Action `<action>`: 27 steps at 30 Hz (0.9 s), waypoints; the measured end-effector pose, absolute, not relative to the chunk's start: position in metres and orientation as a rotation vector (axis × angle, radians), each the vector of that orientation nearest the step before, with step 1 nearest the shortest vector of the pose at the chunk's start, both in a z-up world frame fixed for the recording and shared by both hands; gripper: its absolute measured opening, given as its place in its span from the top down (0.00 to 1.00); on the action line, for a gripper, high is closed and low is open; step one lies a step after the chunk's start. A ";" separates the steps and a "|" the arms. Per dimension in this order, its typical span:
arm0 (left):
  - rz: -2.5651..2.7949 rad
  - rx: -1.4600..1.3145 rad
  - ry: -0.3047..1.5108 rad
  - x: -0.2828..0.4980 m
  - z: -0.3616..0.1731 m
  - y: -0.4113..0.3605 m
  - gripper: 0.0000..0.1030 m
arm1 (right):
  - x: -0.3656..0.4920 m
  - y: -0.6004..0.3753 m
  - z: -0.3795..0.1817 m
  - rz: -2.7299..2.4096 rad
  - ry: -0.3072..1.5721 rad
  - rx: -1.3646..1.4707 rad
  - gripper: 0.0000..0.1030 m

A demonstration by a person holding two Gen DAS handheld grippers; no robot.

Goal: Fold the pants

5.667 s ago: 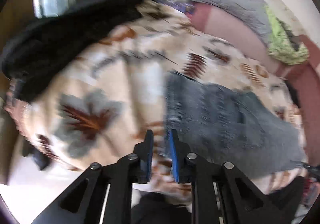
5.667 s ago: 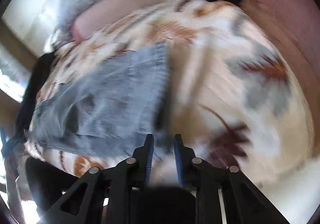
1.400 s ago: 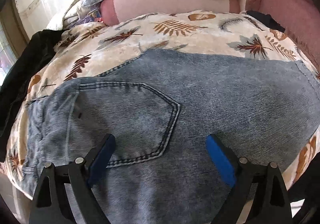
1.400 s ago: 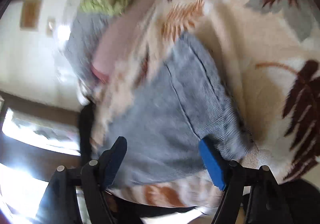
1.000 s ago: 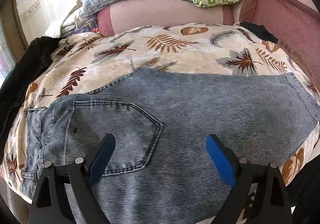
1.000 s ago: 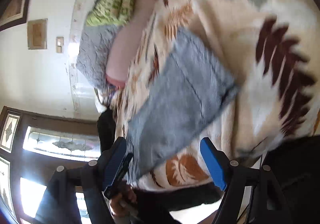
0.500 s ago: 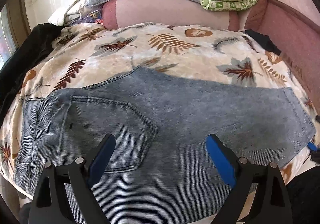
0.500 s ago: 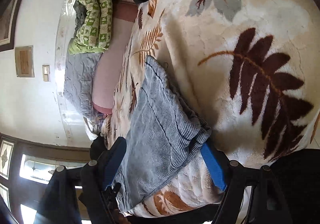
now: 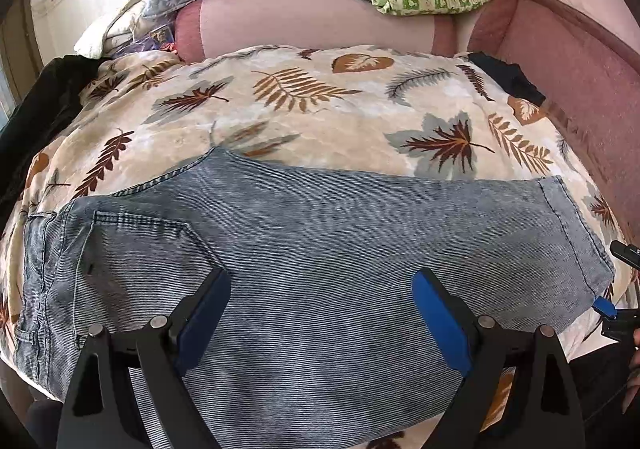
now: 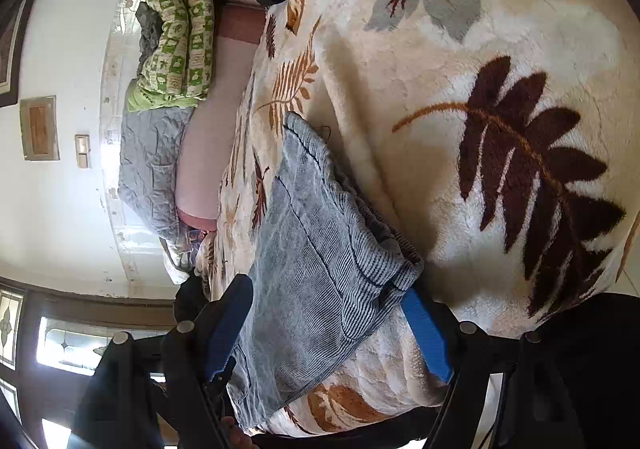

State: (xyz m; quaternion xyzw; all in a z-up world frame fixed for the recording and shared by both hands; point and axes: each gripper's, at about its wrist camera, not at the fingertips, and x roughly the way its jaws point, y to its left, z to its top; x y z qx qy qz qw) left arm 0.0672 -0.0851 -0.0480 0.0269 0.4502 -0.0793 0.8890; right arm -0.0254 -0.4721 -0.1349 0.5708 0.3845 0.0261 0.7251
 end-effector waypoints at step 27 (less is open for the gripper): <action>-0.270 0.075 1.040 0.082 -0.067 -0.181 0.10 | -0.023 -0.484 -0.142 0.027 0.891 1.322 0.34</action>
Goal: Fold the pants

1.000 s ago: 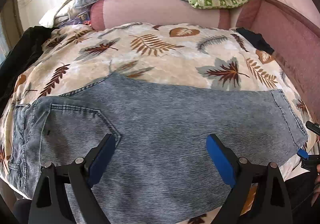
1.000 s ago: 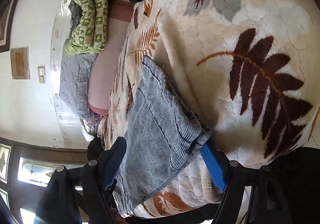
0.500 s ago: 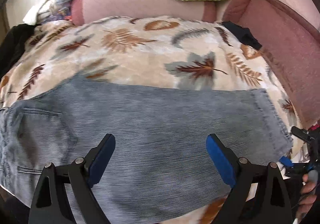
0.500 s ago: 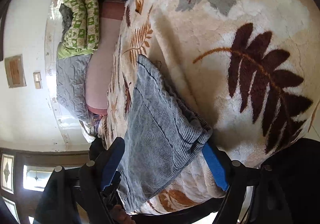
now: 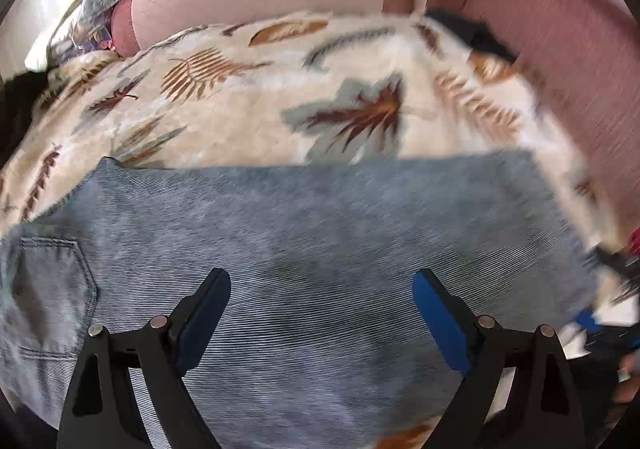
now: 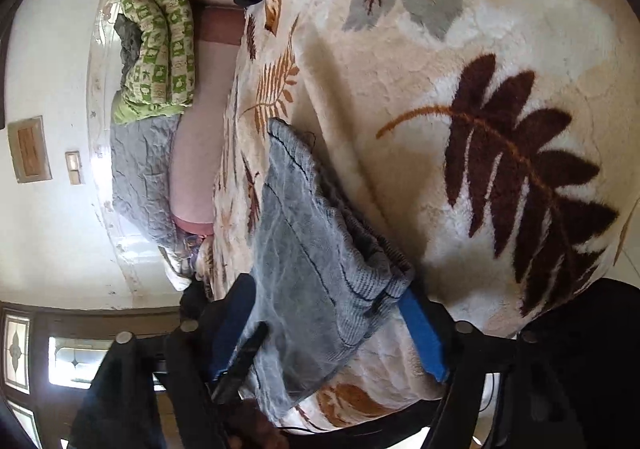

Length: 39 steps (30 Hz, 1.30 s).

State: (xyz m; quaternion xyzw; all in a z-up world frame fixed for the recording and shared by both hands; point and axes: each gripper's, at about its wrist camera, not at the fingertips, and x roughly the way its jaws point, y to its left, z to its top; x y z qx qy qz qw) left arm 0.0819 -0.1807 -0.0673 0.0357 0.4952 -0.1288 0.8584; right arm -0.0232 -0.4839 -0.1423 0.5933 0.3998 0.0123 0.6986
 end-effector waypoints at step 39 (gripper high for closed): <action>0.081 -0.259 0.938 0.048 -0.032 0.088 0.02 | 0.011 -0.121 -0.089 0.532 0.986 0.070 0.46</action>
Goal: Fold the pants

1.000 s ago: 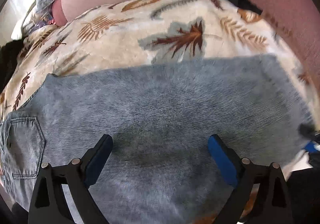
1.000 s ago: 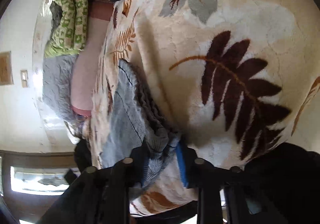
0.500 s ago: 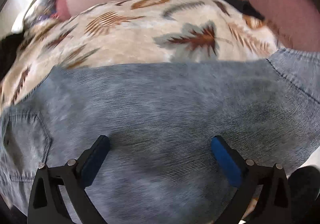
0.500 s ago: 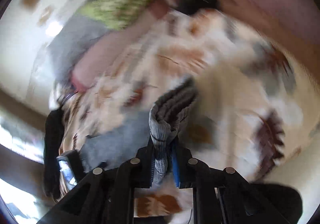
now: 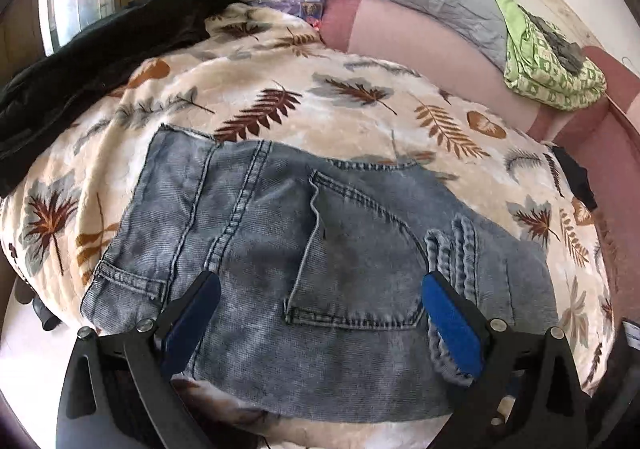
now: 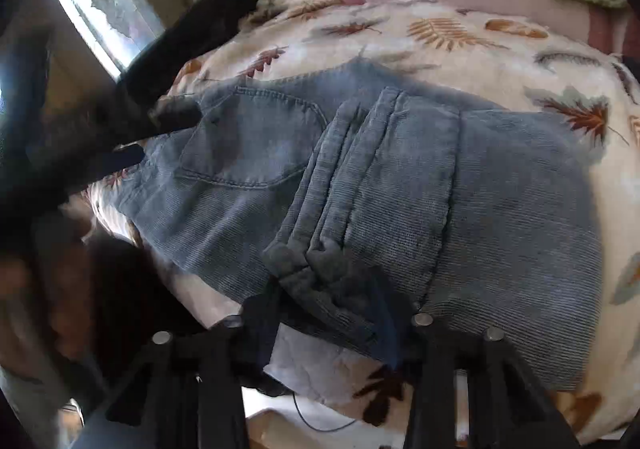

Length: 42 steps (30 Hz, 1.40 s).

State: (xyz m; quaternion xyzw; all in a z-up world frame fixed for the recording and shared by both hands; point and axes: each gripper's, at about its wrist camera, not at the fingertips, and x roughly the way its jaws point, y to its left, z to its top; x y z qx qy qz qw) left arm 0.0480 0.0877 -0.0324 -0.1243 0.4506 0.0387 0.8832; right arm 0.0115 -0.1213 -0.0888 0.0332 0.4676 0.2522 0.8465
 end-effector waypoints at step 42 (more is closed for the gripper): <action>-0.174 0.008 1.058 0.048 -0.077 -0.060 0.00 | 0.167 -0.291 -0.087 0.603 1.104 0.957 0.22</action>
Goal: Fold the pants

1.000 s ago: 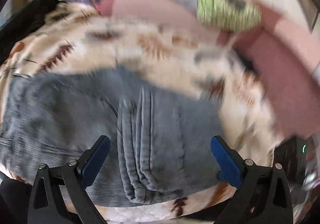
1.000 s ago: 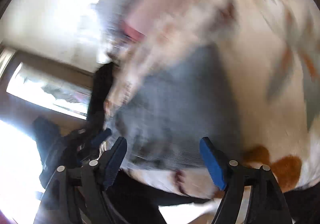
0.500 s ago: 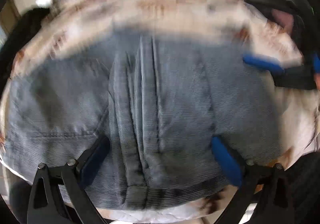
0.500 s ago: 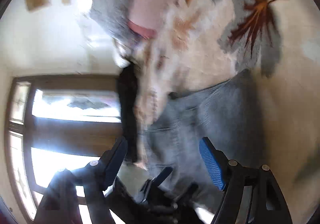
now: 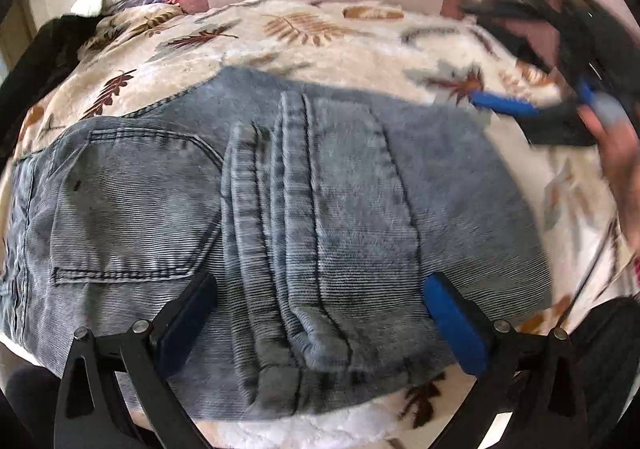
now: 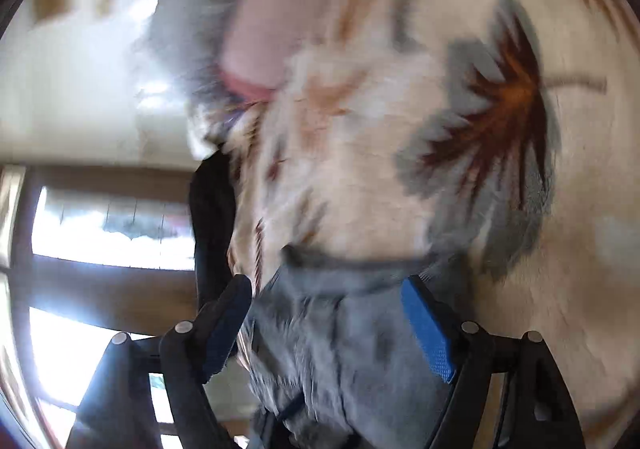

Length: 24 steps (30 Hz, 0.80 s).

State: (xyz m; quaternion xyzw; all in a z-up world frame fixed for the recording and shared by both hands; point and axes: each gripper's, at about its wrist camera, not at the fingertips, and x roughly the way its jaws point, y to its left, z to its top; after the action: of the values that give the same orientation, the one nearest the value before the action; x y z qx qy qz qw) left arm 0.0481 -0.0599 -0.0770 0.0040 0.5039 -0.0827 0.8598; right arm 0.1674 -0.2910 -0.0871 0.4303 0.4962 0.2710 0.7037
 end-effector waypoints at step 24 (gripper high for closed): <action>-0.149 0.098 1.047 0.048 -0.087 -0.060 0.00 | 0.128 -0.282 -0.112 0.593 1.167 0.974 0.16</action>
State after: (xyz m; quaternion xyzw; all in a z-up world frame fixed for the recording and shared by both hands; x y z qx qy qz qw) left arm 0.0483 -0.0601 -0.0875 0.0467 0.4992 -0.0709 0.8623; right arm 0.1284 -0.2819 -0.1124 0.4346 0.5210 0.2649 0.6853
